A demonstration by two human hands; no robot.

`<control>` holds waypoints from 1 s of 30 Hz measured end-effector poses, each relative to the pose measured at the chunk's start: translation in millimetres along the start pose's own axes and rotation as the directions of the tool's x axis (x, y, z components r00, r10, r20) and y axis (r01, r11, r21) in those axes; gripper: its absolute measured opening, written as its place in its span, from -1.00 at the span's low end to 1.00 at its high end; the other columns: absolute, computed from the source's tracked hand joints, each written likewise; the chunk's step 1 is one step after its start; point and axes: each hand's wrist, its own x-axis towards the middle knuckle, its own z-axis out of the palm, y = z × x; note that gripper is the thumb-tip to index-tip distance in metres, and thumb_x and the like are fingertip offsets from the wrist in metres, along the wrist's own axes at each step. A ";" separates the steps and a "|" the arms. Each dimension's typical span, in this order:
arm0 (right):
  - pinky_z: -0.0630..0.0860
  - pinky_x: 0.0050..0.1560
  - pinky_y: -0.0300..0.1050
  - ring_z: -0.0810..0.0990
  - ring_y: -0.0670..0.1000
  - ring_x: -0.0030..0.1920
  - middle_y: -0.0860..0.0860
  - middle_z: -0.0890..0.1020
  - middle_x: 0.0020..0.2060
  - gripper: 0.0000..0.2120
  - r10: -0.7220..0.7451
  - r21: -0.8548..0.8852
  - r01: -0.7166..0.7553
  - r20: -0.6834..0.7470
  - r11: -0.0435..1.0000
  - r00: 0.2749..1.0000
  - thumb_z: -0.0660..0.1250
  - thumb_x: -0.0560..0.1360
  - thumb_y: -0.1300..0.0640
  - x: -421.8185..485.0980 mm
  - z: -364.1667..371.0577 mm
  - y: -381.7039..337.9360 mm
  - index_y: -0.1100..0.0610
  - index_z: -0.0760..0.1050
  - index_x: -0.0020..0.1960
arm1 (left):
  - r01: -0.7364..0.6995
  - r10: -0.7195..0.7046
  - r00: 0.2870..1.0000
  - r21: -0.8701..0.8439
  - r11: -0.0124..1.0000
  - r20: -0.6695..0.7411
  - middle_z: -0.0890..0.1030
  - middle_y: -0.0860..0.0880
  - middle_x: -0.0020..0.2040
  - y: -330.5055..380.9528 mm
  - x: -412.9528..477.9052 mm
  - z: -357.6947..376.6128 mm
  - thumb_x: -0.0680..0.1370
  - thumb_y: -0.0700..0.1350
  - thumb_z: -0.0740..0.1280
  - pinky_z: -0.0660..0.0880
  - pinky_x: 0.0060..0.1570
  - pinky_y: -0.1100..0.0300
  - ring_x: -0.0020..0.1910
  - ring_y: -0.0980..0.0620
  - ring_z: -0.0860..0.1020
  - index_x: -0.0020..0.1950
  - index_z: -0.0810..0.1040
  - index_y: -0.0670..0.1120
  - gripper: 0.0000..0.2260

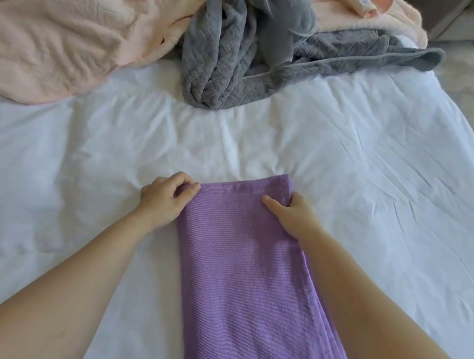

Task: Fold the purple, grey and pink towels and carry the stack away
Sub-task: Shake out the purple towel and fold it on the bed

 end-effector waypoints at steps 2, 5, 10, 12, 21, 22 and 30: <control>0.48 -0.22 -0.15 0.60 0.02 -0.13 -0.05 0.61 -0.20 -0.76 -0.121 -0.044 0.119 -0.050 0.992 0.991 0.34 0.49 -0.07 -0.1 -4.4 -1.2 0.11 0.50 -0.03 | -0.050 0.063 0.994 0.148 0.988 -0.085 0.59 0.02 -0.20 0.4 -0.9 2.0 0.56 0.11 0.26 0.26 0.07 0.08 -0.04 -0.05 0.51 -0.08 0.53 0.00 -0.79; 0.36 -0.22 -0.10 0.52 -0.02 -0.22 -0.11 0.55 -0.27 -0.76 -0.311 -0.194 0.275 -0.191 0.942 0.931 0.31 0.50 -0.08 4.7 -19.9 -6.1 0.10 0.44 -0.06 | -0.112 0.166 0.953 0.215 0.970 -0.253 0.54 0.00 -0.32 11.4 -1.1 6.8 0.53 0.11 0.31 0.16 0.00 0.11 -0.09 -0.09 0.50 -0.14 0.53 -0.04 -0.77; 0.32 -0.20 -0.07 0.52 0.15 -0.08 0.00 0.49 -0.16 -0.67 -0.288 -0.507 0.144 -0.218 0.850 0.933 0.28 0.51 -0.14 23.1 -20.2 12.6 0.12 0.35 -0.03 | 0.022 0.113 0.950 0.422 0.906 -0.291 0.54 0.00 -0.28 22.2 -3.1 27.4 0.52 0.23 0.25 0.17 0.11 0.02 -0.05 -0.11 0.48 -0.14 0.49 -0.06 -0.65; 0.36 -0.13 -0.06 0.53 0.17 0.04 0.04 0.49 0.00 -0.61 -0.273 -0.503 0.119 -0.244 0.856 0.930 0.25 0.52 -0.16 21.6 -15.0 19.7 0.13 0.35 0.12 | 0.074 0.086 0.939 0.440 0.895 -0.332 0.59 -0.04 -0.11 21.2 -8.9 31.4 0.53 0.21 0.24 0.21 0.13 -0.01 0.02 -0.14 0.47 -0.07 0.50 -0.07 -0.66; -0.13 0.52 -0.01 -0.10 -0.05 0.54 -0.15 -0.03 0.53 -0.35 -0.540 -0.841 0.390 0.144 0.375 0.830 -0.15 0.54 -0.33 -52.5 17.2 72.4 -0.08 -0.07 0.55 | -0.235 0.295 0.955 0.645 0.727 0.016 0.09 0.08 0.56 16.1 -68.1 72.5 0.60 0.22 -0.10 -0.18 0.47 -0.12 0.55 0.03 0.03 0.54 0.11 0.12 -0.48; -0.20 0.52 -0.01 -0.18 -0.09 0.53 -0.18 -0.10 0.53 -0.35 -0.481 -0.864 0.347 0.144 0.365 0.865 -0.23 0.53 -0.35 -52.0 13.3 82.1 -0.10 -0.16 0.54 | -0.197 0.236 0.971 0.661 0.724 0.031 0.00 0.11 0.57 14.6 -67.8 74.8 0.59 0.24 -0.17 -0.27 0.47 -0.11 0.55 0.06 -0.09 0.55 -0.01 0.13 -0.47; -0.19 0.48 -0.03 -0.11 -0.01 0.54 -0.16 -0.05 0.52 -0.38 -0.577 -0.813 0.387 0.078 0.436 0.813 -0.11 0.54 -0.29 -108.4 -2.2 122.7 -0.10 -0.05 0.54 | -0.158 0.262 0.959 0.571 0.806 -0.105 0.08 -0.01 0.57 29.1 -137.5 92.7 0.56 0.24 0.00 -0.24 0.45 -0.09 0.55 -0.08 0.00 0.53 0.12 0.12 -0.45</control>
